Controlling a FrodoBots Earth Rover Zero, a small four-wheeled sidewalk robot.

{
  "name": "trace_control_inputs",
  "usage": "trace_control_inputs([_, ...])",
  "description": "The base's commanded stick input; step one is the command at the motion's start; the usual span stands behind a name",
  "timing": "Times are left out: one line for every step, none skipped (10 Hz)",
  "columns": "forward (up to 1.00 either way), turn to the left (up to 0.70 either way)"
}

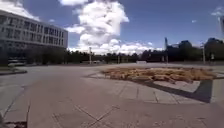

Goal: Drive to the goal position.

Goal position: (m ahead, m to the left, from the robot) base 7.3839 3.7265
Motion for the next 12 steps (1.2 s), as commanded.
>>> trace_control_inputs([0.7, 0.35])
trace_control_inputs([0.7, 0.35])
trace_control_inputs([0.7, 0.35])
trace_control_inputs([0.7, 0.35])
trace_control_inputs([0.7, 0.35])
trace_control_inputs([0.7, 0.35])
trace_control_inputs([0.7, 0.35])
trace_control_inputs([0.7, 0.35])
trace_control_inputs([0.7, 0.35])
trace_control_inputs([0.7, 0.35])
trace_control_inputs([0.7, 0.25])
trace_control_inputs([0.7, 0.06])
